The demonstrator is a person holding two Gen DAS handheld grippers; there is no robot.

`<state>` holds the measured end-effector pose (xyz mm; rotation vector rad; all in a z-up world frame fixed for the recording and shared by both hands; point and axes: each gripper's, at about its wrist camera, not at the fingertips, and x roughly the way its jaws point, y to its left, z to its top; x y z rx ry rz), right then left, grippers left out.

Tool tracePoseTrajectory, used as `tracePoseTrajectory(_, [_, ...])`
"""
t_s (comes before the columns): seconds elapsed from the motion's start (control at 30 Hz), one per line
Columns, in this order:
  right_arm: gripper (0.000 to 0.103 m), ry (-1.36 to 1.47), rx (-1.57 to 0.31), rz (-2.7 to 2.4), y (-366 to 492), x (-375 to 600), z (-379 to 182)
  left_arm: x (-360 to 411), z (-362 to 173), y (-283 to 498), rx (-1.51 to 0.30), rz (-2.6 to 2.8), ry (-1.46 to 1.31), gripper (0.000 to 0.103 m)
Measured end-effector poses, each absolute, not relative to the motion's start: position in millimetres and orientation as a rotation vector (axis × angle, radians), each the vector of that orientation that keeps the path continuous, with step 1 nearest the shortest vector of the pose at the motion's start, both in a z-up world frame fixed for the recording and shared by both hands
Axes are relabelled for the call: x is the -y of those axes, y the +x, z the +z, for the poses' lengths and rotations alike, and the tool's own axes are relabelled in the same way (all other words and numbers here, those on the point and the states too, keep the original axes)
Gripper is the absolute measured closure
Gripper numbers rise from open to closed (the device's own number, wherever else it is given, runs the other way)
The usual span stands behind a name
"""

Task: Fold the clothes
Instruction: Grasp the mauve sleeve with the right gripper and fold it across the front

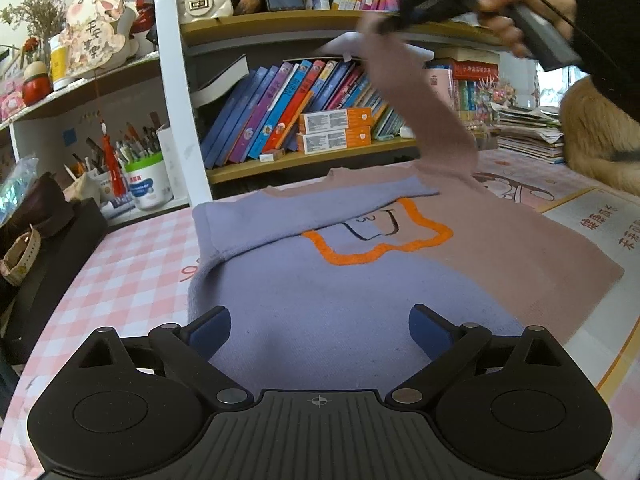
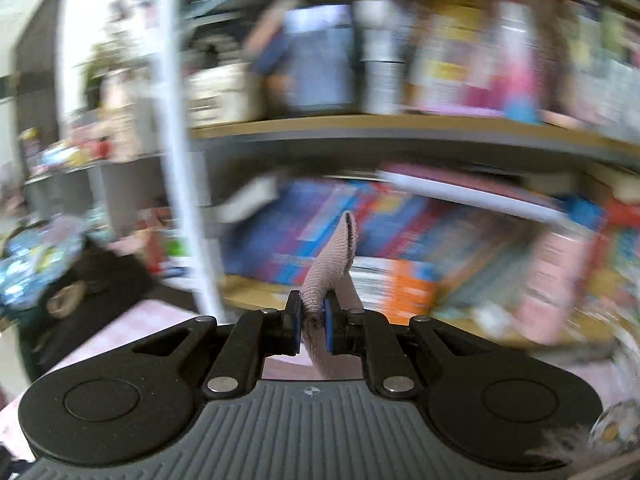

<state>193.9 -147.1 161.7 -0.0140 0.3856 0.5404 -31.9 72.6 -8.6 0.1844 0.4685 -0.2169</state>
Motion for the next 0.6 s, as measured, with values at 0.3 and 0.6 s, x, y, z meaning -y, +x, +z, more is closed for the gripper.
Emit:
tracePoseTrajectory(0.3, [0.093, -0.077, -0.455, 0.684, 204, 58, 127, -79, -7, -30, -0.469, -0.203, 0.151, 0.005])
tracePoseTrajectory(0.6, [0.081, -0.015, -0.525, 0.737, 211, 36, 102, -76, -8, -31, -0.469, -0.213, 0.162, 0.005])
